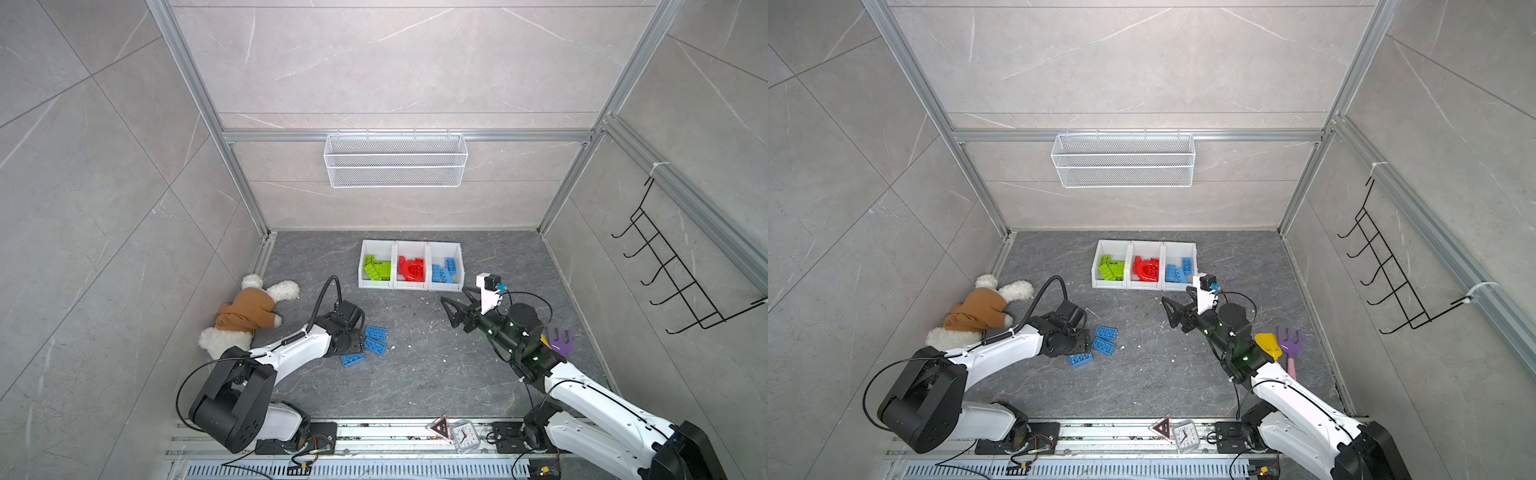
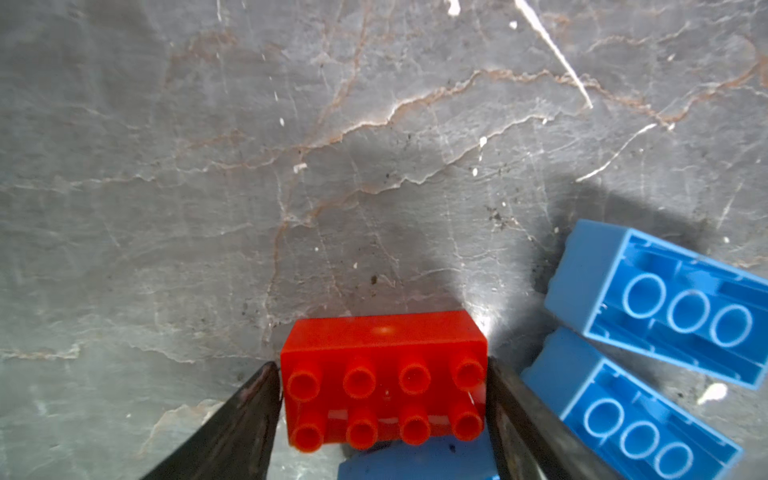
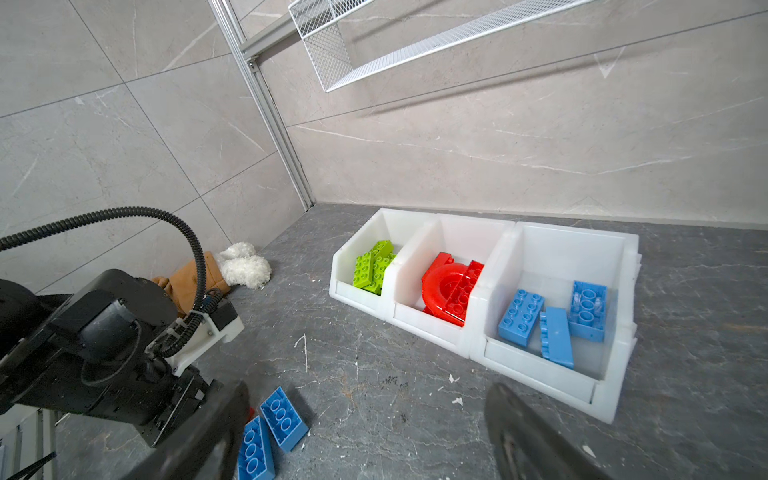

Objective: Sort the legos into containers by color
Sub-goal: 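Grasp the red brick with the left gripper while the right arm withdraws, then carry the red brick to the red compartment with the left gripper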

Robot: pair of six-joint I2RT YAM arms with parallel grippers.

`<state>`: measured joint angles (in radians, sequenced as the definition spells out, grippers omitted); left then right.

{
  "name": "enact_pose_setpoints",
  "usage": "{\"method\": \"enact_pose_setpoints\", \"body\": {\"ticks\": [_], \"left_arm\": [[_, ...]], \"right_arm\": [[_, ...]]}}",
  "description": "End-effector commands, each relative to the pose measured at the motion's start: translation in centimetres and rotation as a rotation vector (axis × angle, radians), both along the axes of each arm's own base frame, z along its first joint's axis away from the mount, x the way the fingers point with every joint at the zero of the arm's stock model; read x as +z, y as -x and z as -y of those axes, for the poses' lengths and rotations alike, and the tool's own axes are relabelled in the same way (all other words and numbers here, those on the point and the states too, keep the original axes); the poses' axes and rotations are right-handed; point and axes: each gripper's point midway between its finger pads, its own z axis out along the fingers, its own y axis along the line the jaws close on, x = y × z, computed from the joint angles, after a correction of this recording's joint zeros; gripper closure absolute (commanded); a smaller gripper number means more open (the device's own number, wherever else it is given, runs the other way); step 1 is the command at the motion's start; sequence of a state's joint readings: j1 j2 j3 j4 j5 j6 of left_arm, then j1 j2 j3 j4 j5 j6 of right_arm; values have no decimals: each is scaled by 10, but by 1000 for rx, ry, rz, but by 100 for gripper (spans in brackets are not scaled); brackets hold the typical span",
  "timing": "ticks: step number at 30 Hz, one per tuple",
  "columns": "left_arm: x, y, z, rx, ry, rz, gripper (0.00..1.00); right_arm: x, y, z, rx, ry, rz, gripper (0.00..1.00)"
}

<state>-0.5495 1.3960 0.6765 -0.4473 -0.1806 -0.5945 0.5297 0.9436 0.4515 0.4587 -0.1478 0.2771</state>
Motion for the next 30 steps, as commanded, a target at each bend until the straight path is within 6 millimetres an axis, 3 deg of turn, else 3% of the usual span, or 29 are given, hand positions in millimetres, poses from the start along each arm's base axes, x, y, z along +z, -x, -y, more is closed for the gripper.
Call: {"method": "enact_pose_setpoints", "body": {"ticks": [1, 9, 17, 24, 30], "left_arm": [[9, -12, -1, -13, -45, 45, 23], [2, -18, 10, -37, -17, 37, 28], [1, -19, 15, -36, -5, 14, 43], [26, -34, 11, -45, -45, 94, 50], [75, -69, 28, -97, -35, 208, 51]], "right_arm": [[2, 1, -6, 33, -10, -21, 10], [-2, -1, -10, 41, 0, -41, 10], [-3, -2, -8, 34, 9, -46, 10], [-4, -2, -8, 29, 11, -47, 10], [-5, -4, -3, 2, 33, -45, 10]]}}
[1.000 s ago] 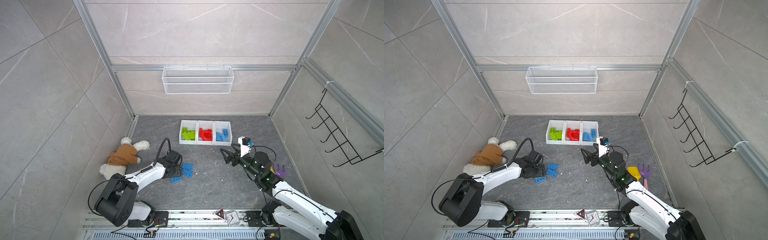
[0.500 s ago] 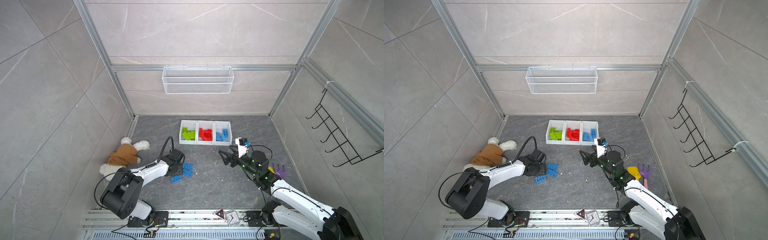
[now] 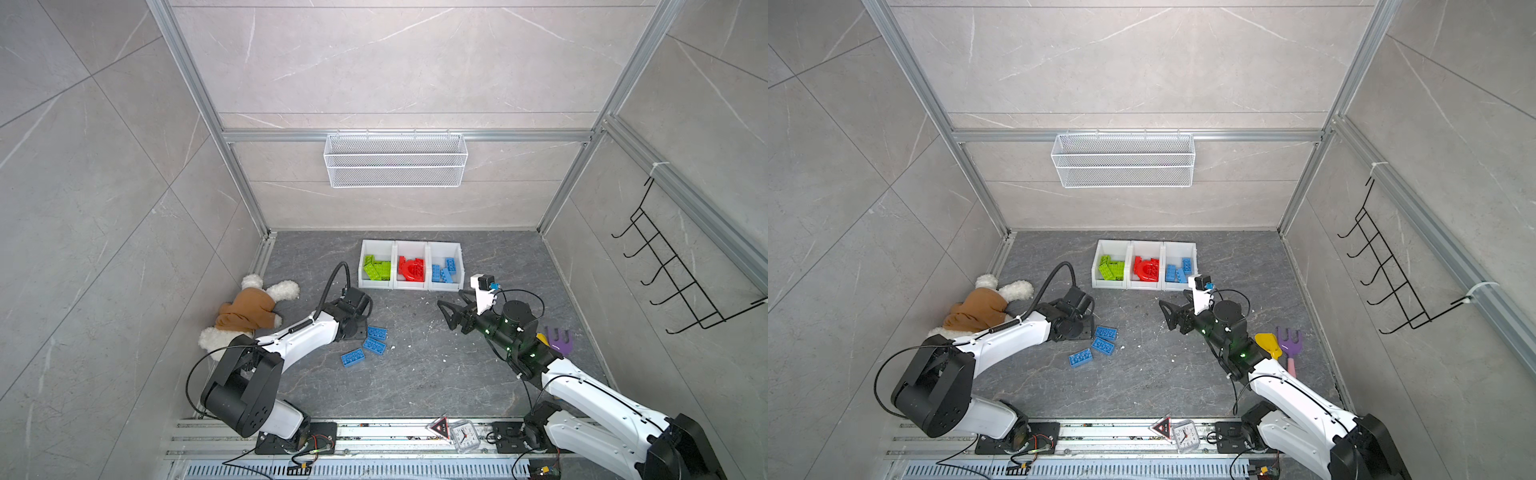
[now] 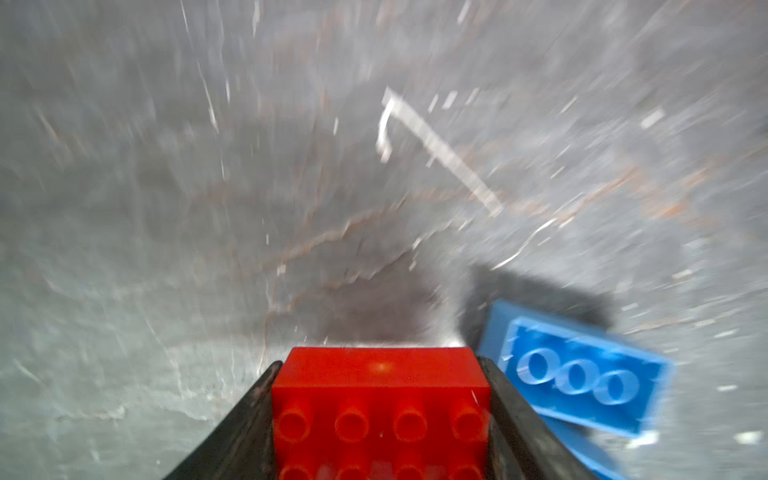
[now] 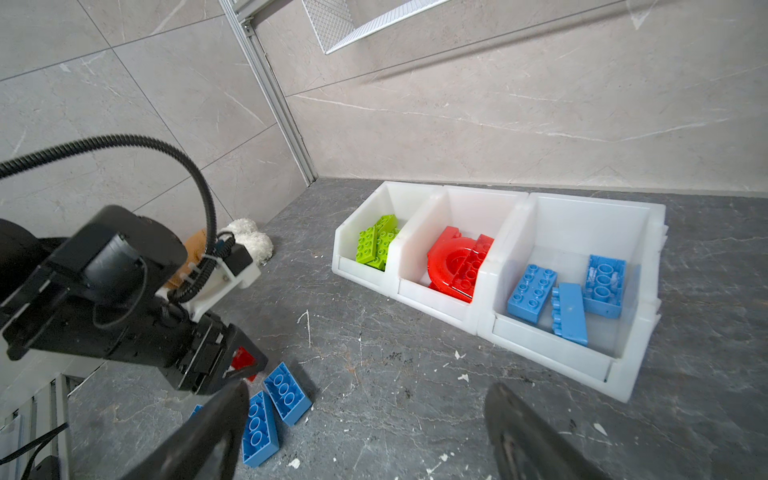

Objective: Sort the legos into containers by color
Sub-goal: 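Carry the red brick to the red compartment with the left gripper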

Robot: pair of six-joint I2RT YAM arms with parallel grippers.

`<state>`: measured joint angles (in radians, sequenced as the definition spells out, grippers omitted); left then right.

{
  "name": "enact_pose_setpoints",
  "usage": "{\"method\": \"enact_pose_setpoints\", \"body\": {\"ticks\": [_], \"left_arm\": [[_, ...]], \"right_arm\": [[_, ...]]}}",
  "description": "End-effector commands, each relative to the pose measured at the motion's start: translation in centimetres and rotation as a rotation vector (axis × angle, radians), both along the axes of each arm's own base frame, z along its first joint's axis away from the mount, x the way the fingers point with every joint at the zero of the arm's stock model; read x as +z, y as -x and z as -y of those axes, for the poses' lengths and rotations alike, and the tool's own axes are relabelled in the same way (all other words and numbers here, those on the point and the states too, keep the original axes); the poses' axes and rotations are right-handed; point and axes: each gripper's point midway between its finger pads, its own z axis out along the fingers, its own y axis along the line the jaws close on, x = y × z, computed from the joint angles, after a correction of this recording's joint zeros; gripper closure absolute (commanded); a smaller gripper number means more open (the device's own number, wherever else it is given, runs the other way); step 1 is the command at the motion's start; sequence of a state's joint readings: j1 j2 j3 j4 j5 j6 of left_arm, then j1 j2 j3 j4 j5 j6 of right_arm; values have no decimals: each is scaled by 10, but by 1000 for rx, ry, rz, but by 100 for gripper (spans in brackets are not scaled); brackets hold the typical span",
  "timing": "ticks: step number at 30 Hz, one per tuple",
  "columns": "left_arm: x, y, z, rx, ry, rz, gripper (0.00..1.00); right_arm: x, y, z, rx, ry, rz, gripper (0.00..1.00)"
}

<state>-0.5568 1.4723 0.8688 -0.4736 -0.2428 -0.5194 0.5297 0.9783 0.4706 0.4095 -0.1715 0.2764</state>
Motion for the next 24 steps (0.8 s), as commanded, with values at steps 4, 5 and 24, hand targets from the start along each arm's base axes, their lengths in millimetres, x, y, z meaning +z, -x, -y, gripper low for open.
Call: {"method": "enact_pose_setpoints", "body": {"ticks": [4, 5, 24], "left_arm": [[69, -52, 34, -157, 18, 190, 50], [76, -62, 41, -186, 23, 212, 50], [103, -206, 179, -473, 183, 369, 49]], "right_arm": [[11, -3, 14, -82, 3, 28, 11], [12, -4, 22, -121, 4, 40, 11], [-12, -23, 59, -361, 73, 17, 10]]}}
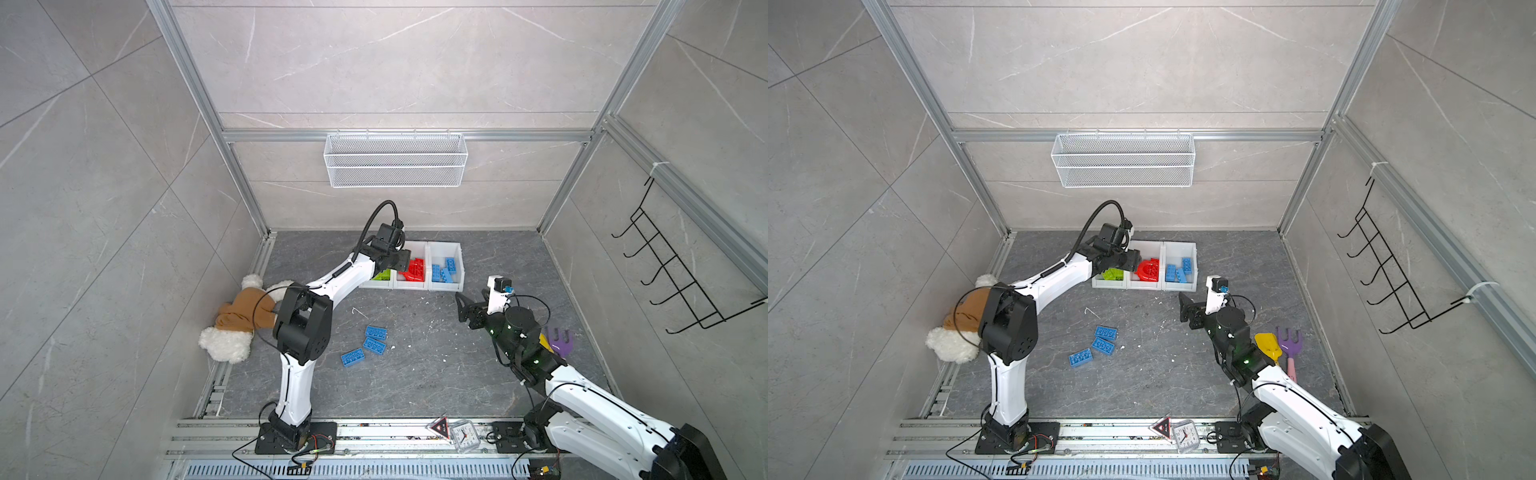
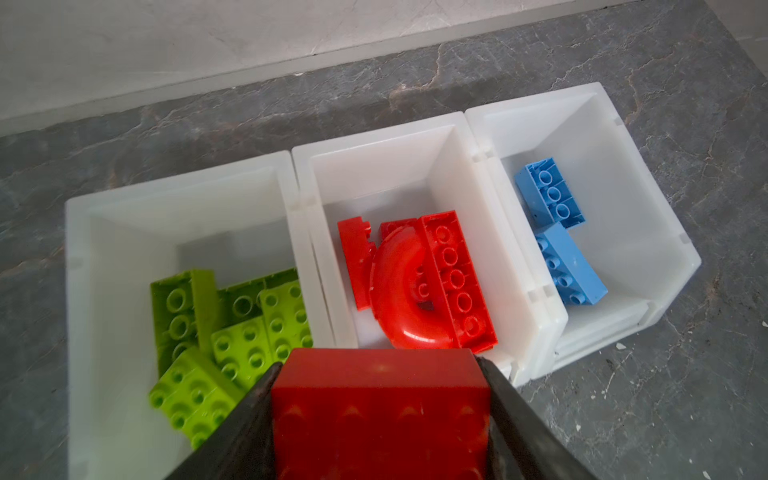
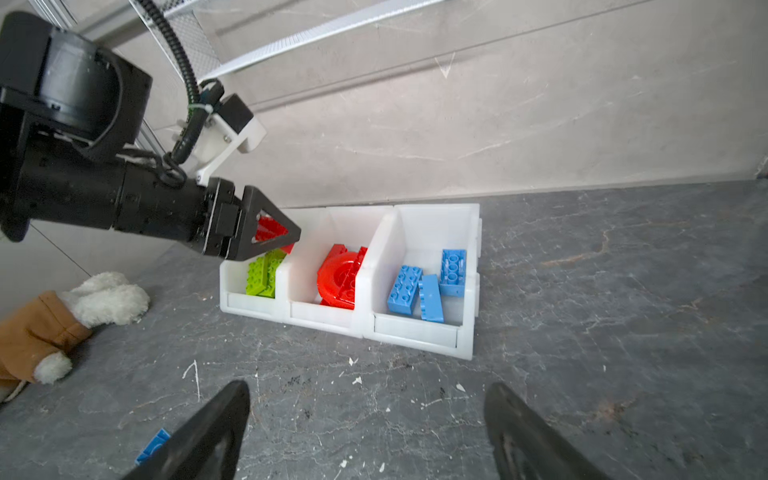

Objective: Sort the legos into containers by color
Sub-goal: 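Carry the red brick to the red compartment with the left gripper, then release the red brick and move the left gripper back over blue bricks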

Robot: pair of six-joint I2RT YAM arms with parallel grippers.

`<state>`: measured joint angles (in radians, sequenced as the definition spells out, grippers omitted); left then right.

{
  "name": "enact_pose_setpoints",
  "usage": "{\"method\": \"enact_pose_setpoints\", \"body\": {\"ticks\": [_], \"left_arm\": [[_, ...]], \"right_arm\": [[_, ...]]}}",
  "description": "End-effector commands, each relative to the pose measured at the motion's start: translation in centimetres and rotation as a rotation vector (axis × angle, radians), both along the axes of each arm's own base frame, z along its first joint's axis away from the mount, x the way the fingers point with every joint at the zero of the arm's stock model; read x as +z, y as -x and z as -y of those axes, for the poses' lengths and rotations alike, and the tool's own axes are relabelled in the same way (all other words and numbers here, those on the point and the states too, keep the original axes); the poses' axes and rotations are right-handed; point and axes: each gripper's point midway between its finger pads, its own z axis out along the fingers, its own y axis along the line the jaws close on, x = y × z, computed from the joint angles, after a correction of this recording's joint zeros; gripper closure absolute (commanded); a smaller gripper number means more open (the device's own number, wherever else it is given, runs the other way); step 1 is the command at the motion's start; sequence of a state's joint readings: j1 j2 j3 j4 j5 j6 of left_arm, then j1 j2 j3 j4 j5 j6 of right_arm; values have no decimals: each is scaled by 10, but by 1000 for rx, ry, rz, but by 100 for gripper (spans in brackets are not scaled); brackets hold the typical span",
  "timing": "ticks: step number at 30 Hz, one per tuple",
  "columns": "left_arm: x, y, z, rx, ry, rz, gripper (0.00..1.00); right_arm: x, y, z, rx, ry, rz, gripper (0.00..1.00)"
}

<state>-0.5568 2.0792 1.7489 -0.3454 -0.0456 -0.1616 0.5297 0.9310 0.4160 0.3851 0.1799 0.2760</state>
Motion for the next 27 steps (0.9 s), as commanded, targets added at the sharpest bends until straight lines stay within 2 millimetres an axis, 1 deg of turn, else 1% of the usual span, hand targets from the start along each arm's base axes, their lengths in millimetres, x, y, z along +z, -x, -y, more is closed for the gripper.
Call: {"method": "enact_pose_setpoints", "body": {"ticks": [1, 3, 7, 8, 10, 11, 12, 17, 19, 22, 24, 25, 27], "left_arm": [[14, -14, 22, -75, 27, 42, 49], [10, -18, 28, -90, 27, 29, 49], [2, -23, 33, -107, 18, 19, 48], [1, -25, 33, -107, 13, 18, 46], [1, -27, 32, -97, 2, 18, 36], [2, -28, 32, -95, -1, 20, 32], [6, -28, 32, -98, -3, 25, 30], [31, -28, 29, -97, -6, 65, 24], [36, -26, 31, -111, 7, 67, 21], [35, -26, 30, -97, 10, 58, 19], [34, -26, 24, -68, -5, 49, 19], [35, -24, 21, -52, -12, 43, 19], [38, -14, 13, -33, -17, 20, 20]], "right_arm": [[4, -3, 1, -15, 1, 10, 10], [6, -2, 2, -14, 0, 14, 11], [10, 0, 3, -13, -5, 25, 11], [10, 1, 2, -11, -5, 25, 11], [10, 0, 3, -14, -2, 21, 11], [10, 0, 3, -13, 0, 16, 11], [9, -1, 2, -10, 3, 11, 11], [7, -2, -1, 0, 9, 0, 10], [6, -2, -1, 2, 11, -4, 10], [8, -1, -2, 6, 9, -2, 10], [9, -1, -2, 6, 10, 1, 10], [8, -1, -1, 6, 11, 0, 10], [8, -1, -1, 6, 11, 1, 10]]}}
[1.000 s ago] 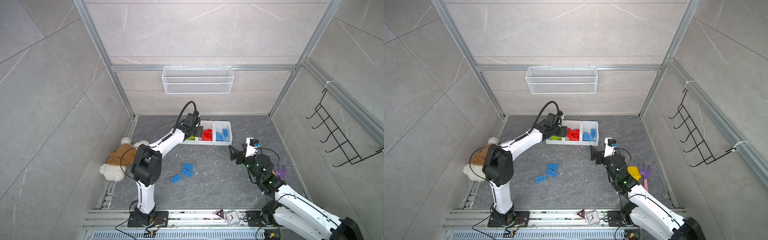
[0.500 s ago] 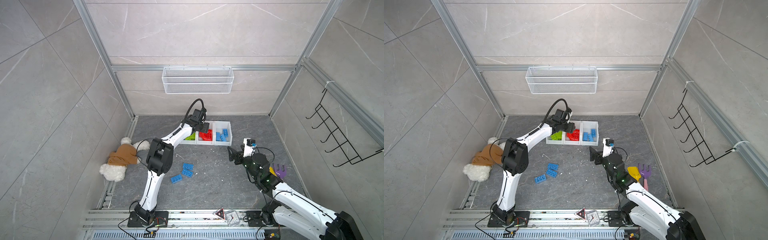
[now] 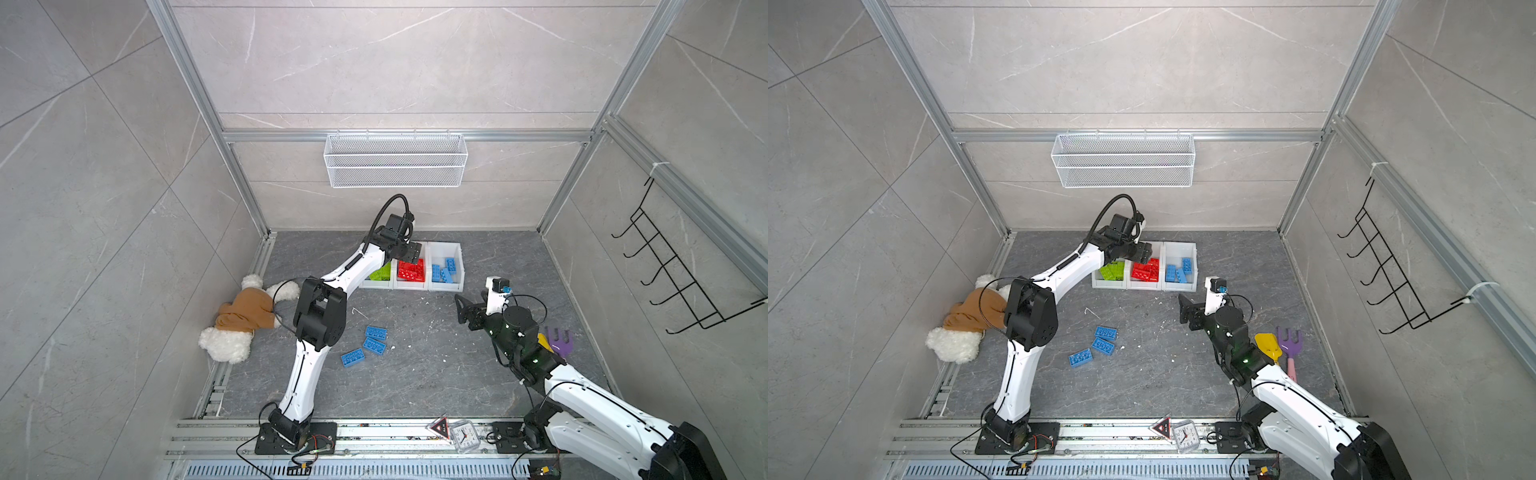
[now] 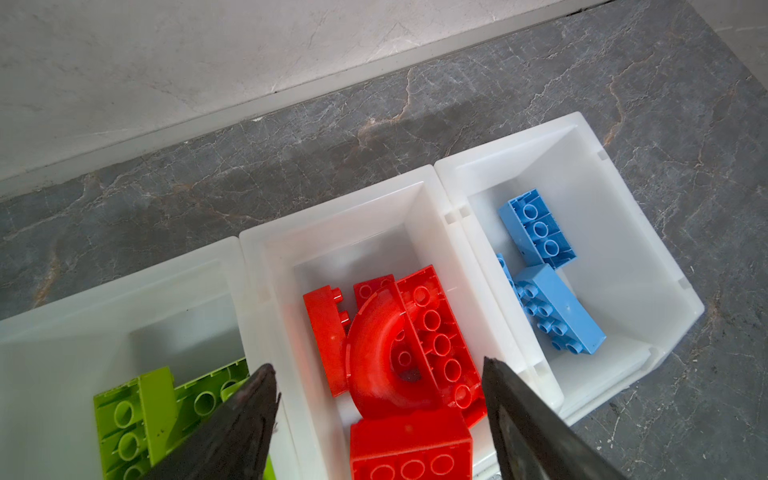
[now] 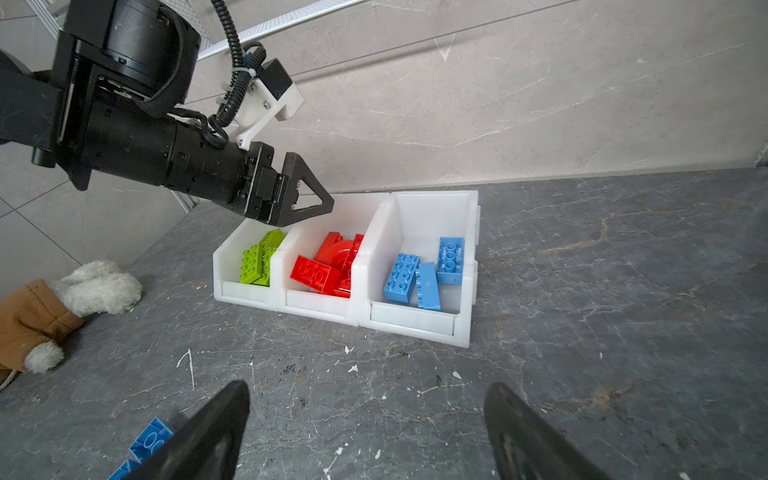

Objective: Sort the legos into containers by color
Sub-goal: 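Release the red brick and move the left gripper back over blue bricks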

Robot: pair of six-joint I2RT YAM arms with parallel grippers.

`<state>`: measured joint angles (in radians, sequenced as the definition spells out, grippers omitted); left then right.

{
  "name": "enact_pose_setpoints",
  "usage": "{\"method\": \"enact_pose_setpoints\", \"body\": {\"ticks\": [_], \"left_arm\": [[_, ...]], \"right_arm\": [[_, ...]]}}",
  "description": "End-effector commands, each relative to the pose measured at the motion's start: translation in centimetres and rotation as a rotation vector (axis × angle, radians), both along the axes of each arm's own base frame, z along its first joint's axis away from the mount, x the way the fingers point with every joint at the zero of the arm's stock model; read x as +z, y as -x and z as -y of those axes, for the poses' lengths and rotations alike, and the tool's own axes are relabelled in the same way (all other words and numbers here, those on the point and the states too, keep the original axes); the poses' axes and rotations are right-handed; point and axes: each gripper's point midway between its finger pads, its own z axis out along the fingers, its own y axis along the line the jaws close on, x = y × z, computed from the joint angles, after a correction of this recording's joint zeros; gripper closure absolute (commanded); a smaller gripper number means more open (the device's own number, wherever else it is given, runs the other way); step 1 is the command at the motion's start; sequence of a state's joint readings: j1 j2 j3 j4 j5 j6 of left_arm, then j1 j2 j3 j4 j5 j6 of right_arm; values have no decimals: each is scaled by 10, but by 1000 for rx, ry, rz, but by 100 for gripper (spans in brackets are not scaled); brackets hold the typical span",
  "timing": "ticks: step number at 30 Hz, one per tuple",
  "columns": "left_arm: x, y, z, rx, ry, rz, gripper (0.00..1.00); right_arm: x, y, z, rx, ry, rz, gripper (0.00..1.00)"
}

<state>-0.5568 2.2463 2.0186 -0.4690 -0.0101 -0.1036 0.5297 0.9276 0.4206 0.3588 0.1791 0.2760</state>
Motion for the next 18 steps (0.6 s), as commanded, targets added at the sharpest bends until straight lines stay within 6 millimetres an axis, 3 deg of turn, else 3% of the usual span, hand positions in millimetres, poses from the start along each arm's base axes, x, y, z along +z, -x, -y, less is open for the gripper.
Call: {"method": "enact_pose_setpoints", "body": {"ticks": [1, 5, 12, 15, 18], "left_arm": [[41, 17, -15, 49, 4, 16, 20], [38, 64, -50, 104, -48, -54, 20], [2, 184, -126, 209, -123, -259, 19], [-13, 229, -147, 256, -98, -327, 19], [-26, 259, -156, 272, -50, -359, 18]], "right_arm": [[11, -2, -2, 6, 2, 16, 10], [10, -2, -4, 13, 3, 10, 10], [8, -4, -6, 18, 4, 0, 10], [7, -3, -6, 22, 1, -3, 10], [7, -3, -7, 23, 2, -5, 10]]}}
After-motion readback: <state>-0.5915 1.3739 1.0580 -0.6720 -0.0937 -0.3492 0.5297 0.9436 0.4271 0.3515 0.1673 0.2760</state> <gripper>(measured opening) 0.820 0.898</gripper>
